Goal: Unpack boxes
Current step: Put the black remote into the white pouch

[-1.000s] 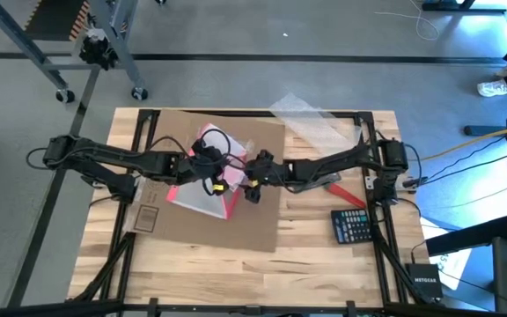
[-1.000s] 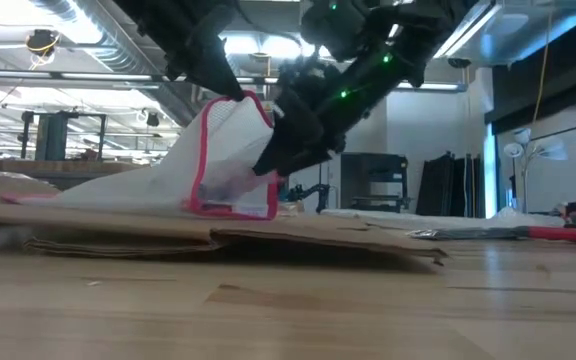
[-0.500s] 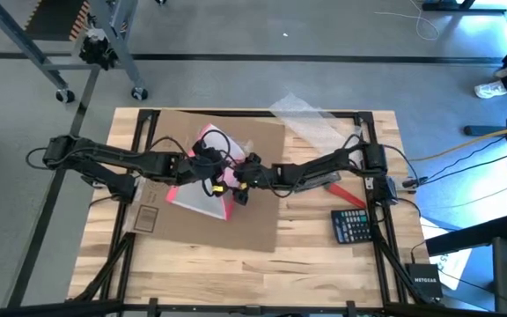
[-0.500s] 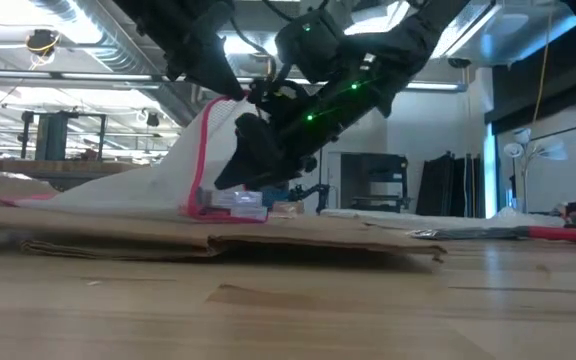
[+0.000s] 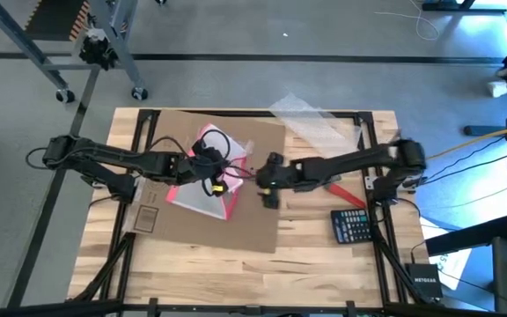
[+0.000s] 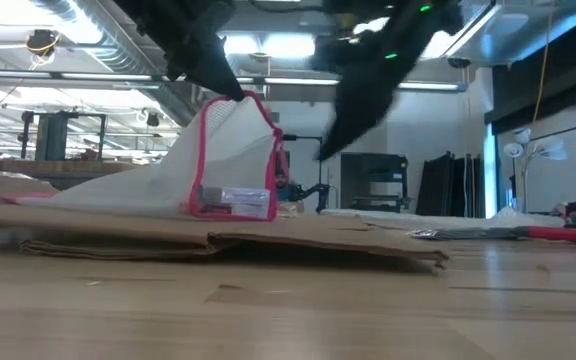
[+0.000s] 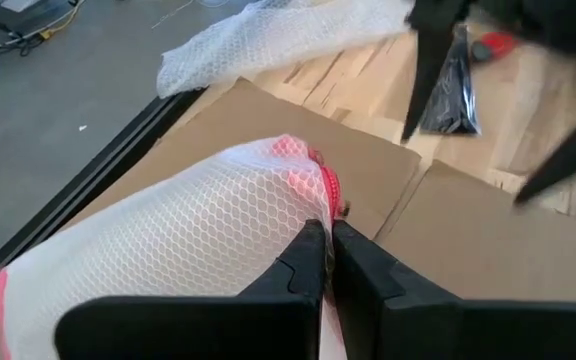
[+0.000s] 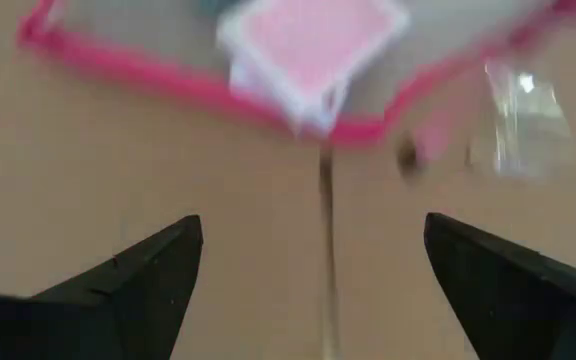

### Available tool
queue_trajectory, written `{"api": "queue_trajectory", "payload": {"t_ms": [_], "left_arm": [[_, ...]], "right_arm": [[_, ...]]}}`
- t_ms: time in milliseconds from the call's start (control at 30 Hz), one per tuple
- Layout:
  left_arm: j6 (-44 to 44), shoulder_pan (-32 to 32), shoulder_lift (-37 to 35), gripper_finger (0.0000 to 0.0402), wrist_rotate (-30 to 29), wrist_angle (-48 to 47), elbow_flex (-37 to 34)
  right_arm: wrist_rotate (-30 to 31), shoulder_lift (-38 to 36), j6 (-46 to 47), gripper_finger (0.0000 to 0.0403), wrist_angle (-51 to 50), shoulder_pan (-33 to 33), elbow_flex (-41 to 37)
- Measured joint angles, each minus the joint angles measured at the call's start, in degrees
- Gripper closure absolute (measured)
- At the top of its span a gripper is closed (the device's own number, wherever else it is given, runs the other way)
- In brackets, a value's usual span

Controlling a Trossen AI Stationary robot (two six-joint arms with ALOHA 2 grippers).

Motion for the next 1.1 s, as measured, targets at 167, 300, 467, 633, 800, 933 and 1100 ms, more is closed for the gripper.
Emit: {"api": "queue_trajectory", "payload": {"t_ms": [167, 300, 467, 633, 800, 933, 1100], "left_arm": [[0.21, 0.00, 0.00, 0.0394, 0.01, -0.26, 0.00], [0.77, -0.02, 0.00, 0.0394, 0.02, -0.56, 0.00], [1.01, 0.00, 0.00, 0.0394, 0.00, -0.67, 0.00], [0.81, 0.00, 0.00, 0.0394, 0.00, -0.67, 0.00], [0.83, 0.00, 0.00, 0.0394, 0.00, -0.66, 0.00], [0.86, 0.04, 0.00, 0.0394, 0.00, -0.69, 0.00], [0.73, 0.04, 0.00, 0.0394, 0.00, -0.76, 0.00]], "right_arm": [[-4.27, -10.33, -0.29, 0.0029, -9.34, -2.71, -8.40], [-5.77, -18.90, -0.97, 0.0029, -11.10, -6.39, -16.95], [-6.14, -24.21, -2.16, 0.0029, -11.81, -11.23, -25.64], [-7.33, -23.74, -1.40, 0.0029, -11.87, -11.83, -30.05], [-6.19, -21.71, -8.12, 0.0029, -8.96, -11.81, -32.34], [-6.18, -19.22, -9.43, 0.0029, -7.79, -11.81, -32.63], [-6.68, -16.89, -9.89, 0.0029, -7.64, -11.87, -32.43]]}}
